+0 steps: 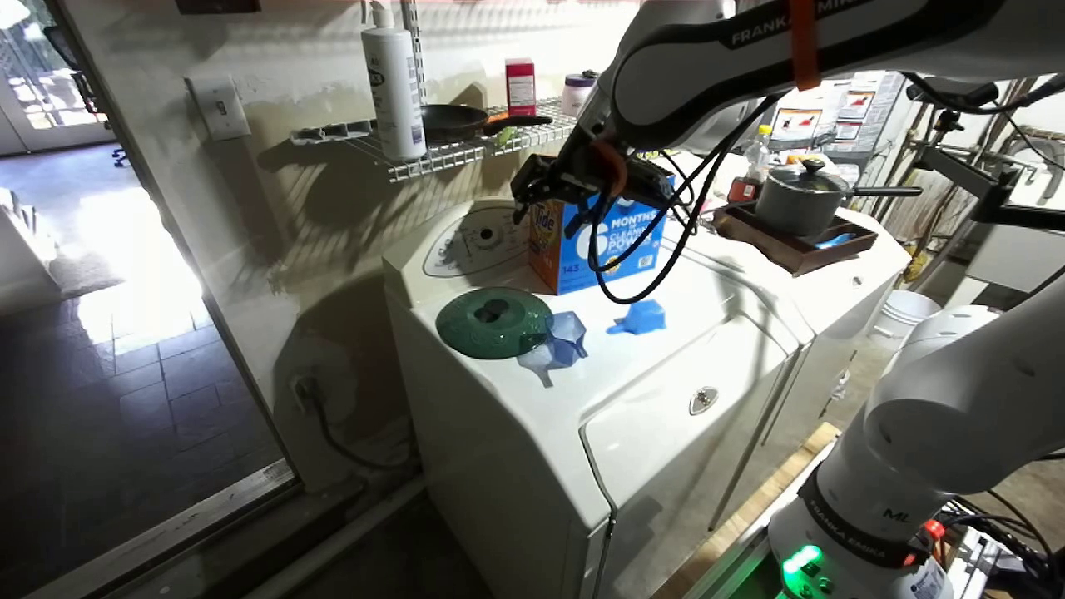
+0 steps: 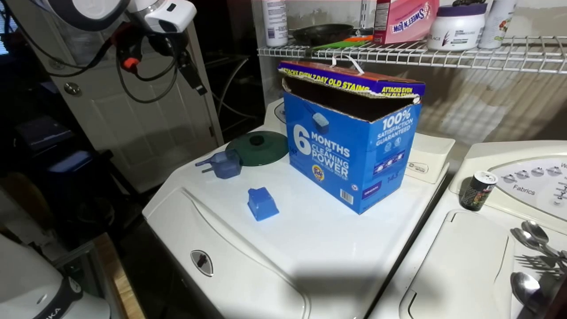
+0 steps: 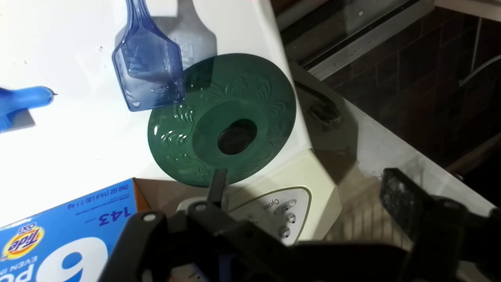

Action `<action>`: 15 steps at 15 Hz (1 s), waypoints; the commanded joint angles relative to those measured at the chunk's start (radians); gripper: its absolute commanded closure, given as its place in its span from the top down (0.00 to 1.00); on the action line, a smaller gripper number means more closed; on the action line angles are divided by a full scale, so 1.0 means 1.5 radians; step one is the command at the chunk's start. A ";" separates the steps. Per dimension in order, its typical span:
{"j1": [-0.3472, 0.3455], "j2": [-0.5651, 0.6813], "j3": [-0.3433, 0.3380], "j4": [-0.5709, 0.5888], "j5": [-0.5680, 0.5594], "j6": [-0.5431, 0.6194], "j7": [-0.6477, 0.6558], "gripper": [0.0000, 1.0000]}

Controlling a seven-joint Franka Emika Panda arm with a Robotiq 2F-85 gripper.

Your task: Pick up the measuring cup on the right and hang it on the box.

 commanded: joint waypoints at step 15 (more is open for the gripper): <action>-0.057 -0.010 0.048 -0.058 -0.045 -0.077 0.156 1.00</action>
